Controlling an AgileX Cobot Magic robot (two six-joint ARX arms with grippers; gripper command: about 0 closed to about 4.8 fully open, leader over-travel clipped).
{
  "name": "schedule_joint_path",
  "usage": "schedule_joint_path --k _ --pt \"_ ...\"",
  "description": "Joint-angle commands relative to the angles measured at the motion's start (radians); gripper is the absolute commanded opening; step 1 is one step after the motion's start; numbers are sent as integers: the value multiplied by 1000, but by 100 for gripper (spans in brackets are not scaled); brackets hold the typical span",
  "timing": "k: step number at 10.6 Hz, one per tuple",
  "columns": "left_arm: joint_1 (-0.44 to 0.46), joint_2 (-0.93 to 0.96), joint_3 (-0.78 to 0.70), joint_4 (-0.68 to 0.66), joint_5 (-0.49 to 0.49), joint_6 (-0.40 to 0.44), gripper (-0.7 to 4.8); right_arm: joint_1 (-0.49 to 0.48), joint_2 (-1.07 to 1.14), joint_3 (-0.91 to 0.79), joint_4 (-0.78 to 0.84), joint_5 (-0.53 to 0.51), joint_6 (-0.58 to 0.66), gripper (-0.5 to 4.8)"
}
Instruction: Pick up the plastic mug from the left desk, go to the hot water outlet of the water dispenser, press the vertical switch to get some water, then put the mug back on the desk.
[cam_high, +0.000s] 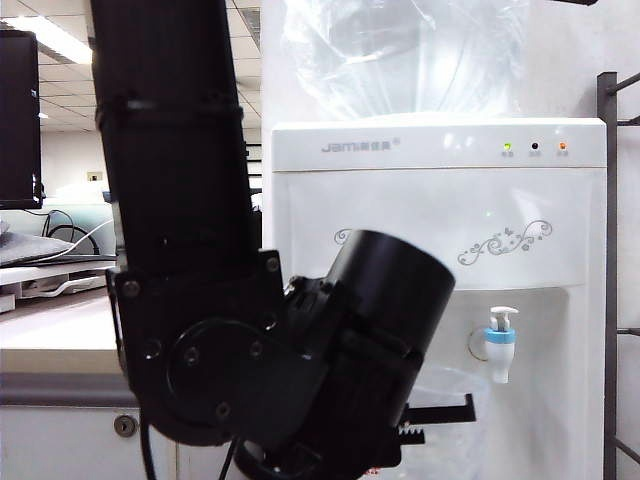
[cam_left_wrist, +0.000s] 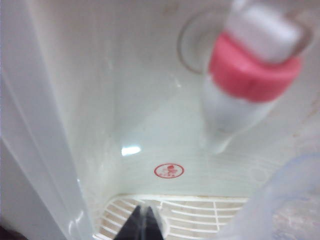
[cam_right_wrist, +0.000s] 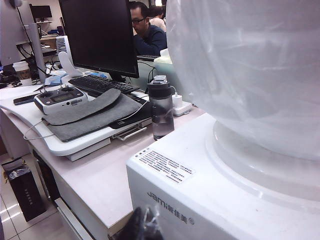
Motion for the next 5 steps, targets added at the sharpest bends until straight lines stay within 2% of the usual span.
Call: schedule_joint_path --k 1,5 --pt "-15 -29 2 78 -34 41 3 0 -19 2 12 31 4 -5" --pt "-26 -58 2 117 -53 93 4 -18 -32 2 -2 32 4 -5"
